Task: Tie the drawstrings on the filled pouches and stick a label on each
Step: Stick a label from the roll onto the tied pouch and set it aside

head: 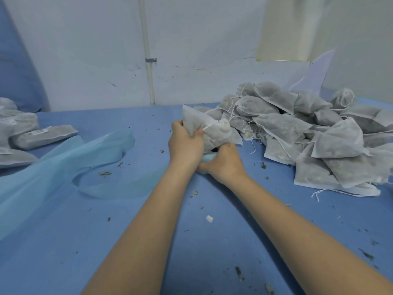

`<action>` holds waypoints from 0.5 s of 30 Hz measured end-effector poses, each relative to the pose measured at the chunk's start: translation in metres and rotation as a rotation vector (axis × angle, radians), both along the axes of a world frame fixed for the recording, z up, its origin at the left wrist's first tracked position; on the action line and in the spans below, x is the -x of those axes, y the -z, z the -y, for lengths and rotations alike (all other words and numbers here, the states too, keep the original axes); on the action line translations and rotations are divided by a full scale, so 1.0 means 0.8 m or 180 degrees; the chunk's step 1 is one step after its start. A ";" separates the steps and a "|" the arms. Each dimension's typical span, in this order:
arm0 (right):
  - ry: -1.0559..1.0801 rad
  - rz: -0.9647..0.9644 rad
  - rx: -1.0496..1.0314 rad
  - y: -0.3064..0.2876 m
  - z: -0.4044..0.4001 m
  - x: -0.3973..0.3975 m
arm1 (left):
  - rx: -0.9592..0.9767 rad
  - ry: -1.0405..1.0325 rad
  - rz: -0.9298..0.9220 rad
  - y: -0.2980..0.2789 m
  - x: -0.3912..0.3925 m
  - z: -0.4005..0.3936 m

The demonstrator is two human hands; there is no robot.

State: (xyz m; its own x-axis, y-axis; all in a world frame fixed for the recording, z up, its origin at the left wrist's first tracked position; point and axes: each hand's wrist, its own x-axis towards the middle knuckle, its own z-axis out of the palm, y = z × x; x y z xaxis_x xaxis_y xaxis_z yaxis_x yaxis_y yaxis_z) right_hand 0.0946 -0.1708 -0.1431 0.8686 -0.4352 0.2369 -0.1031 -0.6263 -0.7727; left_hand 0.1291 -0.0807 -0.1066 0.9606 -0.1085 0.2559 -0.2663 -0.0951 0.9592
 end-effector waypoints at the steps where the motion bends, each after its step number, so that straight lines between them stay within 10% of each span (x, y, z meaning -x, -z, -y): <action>1: -0.0079 0.0069 -0.0145 0.000 0.002 0.004 | -0.0076 -0.0022 0.0047 0.002 0.001 0.001; 15: 0.0070 0.0374 -0.0212 0.012 0.027 0.034 | -0.0988 -0.0097 0.0539 0.005 0.012 -0.002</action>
